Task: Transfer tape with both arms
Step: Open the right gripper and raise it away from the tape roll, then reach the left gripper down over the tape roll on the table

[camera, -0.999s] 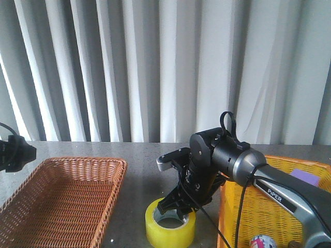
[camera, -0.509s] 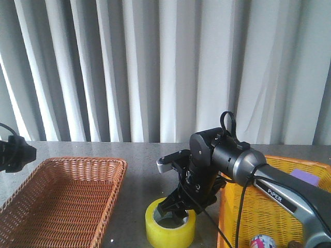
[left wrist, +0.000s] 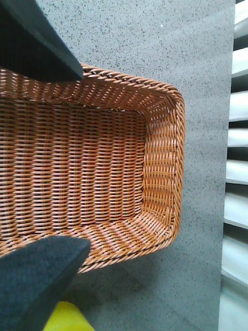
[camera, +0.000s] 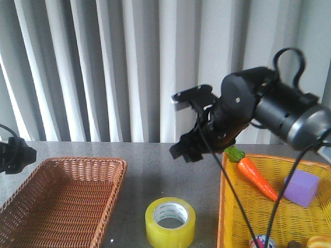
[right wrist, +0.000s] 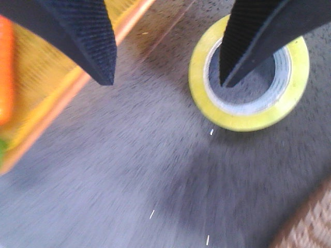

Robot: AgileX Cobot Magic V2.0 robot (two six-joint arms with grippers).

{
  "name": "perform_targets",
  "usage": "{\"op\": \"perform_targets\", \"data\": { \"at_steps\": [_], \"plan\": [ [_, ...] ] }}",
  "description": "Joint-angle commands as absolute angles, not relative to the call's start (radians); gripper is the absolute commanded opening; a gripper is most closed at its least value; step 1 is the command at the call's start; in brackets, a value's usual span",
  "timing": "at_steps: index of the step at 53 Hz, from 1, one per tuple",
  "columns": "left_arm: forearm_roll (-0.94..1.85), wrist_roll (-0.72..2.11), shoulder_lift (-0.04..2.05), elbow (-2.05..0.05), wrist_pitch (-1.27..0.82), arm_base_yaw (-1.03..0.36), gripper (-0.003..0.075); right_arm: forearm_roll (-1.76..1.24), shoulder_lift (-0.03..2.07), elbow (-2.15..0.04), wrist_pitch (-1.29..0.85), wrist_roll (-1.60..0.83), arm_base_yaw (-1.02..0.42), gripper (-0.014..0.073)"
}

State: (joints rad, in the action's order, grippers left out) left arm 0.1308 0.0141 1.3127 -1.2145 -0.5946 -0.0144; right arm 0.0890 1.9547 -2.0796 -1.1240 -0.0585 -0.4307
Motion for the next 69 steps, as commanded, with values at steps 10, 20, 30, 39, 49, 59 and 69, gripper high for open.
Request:
{"op": "perform_targets", "data": {
  "at_steps": [10,20,30,39,49,59,69],
  "plan": [
    [0.152,0.011,1.287,-1.250,-0.537,-0.023,0.0591,0.110,1.731,-2.106,-1.086,0.007,-0.240,0.0373],
    [0.219,0.018,1.287,-1.250,-0.530,-0.030,0.0591,0.022,1.586,-1.968,-1.032,0.000,-0.001,0.0239],
    [0.219,0.074,1.287,-1.250,-0.513,-0.084,0.0591,-0.090,1.486,-1.748,-0.943,-0.062,0.143,0.0066],
    [0.219,0.074,1.287,-1.250,-0.521,-0.129,0.0591,-0.112,1.457,-1.651,-0.910,-0.085,0.160,-0.0009],
    [0.221,0.074,1.287,-1.253,-0.521,-0.144,0.0591,-0.113,1.453,-1.648,-0.914,-0.084,0.160,-0.0009],
    [0.222,0.112,1.295,-1.338,-0.559,-0.185,0.0591,-0.115,1.453,-1.648,-0.945,-0.084,0.160,-0.0009],
    [0.222,0.116,1.393,-1.562,-0.681,-0.246,0.0591,-0.124,1.453,-1.648,-0.952,-0.084,0.159,-0.0009]
  ]
}}
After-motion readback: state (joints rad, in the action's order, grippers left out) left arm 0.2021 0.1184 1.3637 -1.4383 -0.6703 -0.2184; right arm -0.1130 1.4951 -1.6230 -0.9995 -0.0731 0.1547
